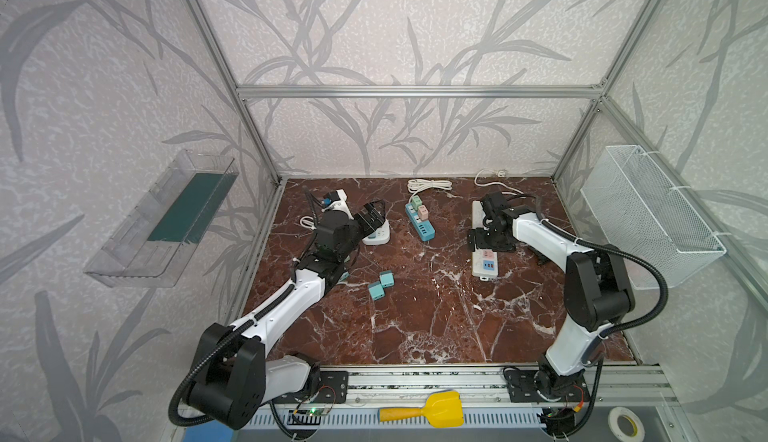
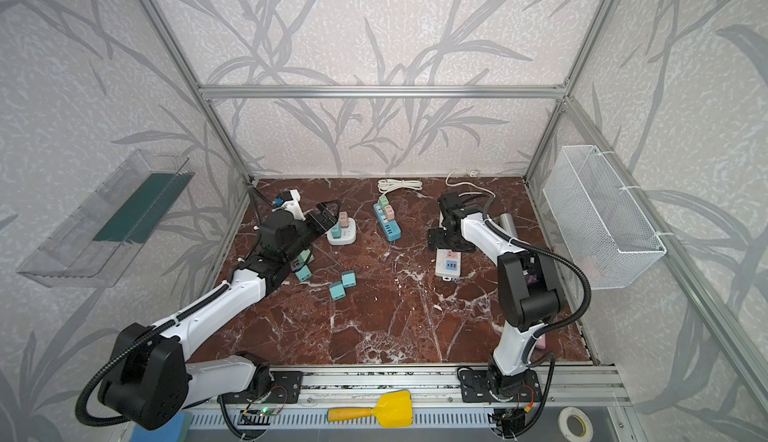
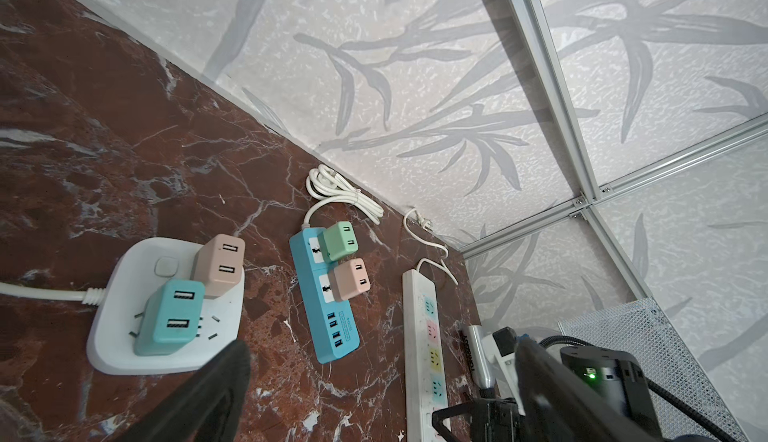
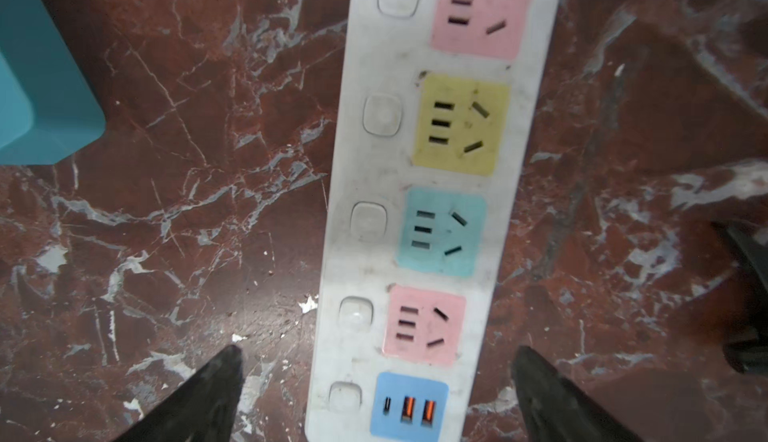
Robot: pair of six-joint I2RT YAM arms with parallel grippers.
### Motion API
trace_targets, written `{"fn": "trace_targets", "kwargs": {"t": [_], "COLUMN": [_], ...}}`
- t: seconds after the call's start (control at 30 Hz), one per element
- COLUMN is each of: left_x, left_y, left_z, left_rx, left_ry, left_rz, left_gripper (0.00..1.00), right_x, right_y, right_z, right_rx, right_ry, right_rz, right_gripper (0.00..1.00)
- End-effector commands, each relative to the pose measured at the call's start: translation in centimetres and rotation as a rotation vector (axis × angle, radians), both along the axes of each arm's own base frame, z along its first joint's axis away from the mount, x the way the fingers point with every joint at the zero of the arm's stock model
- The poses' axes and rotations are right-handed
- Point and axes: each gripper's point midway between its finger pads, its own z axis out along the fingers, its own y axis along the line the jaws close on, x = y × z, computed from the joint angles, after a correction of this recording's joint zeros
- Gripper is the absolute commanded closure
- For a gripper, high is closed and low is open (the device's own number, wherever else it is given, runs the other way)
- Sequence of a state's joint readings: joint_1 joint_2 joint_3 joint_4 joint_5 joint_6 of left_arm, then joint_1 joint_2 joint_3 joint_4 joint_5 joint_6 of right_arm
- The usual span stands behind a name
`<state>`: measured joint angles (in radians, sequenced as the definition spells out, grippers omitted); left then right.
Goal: Insert the plug
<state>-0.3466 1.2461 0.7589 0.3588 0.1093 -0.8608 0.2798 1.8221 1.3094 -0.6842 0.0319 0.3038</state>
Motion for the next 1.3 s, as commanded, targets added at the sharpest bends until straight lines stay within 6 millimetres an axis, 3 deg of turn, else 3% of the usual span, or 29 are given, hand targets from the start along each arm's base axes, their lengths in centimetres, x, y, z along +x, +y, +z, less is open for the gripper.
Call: {"fn": "trace_targets", "kwargs": {"t": [0.0,0.3,0.4,0.67,0.77,1.07,1.27], "left_x": [-0.1,-0.1,0.0,0.1,0.1,0.0,-0.3], "left_y": [0.3,0.7,0.8,0.9,1.0,1.1,1.5], "left_z": [2.1,2.2,1.9,1.7,1.9,2.1,2.6], "left_rx": [0.013,0.017,0.036,0.070,0.070,0.063,0.064], "left_ry": [-0.066,-0.084,-0.085,-0.085,-0.090,-0.096,-0.109], "left_rz": [0.007,0.027,0.027,0.032,0.033,0.036,0.058], "left_gripper": [0.01,0.01,0.01,0.01,0.01,0.01,0.01], "right_x": [1.0,1.3,1.4,0.1,-0.6,-4.9,-5.3], "right_y": [0.0,-1.1,-0.7,1.4,2.9,6.1,6.0], "right_z": [-0.3,-2.2,-2.8,-3.7,-3.5,-3.5,-1.9], "right_rx": [0.011,-0.049,-0.057,-0.081,-0.083,-0.067,-0.067], "right_ry": [0.013,0.059,0.062,0.074,0.067,0.079,0.008], "right_rz": [0.001,-0.031,-0.015,0.051,0.082,0.034,0.033], "right_gripper": [0.01,0.01,0.00,0.24,0.28,0.28,0.16]}}
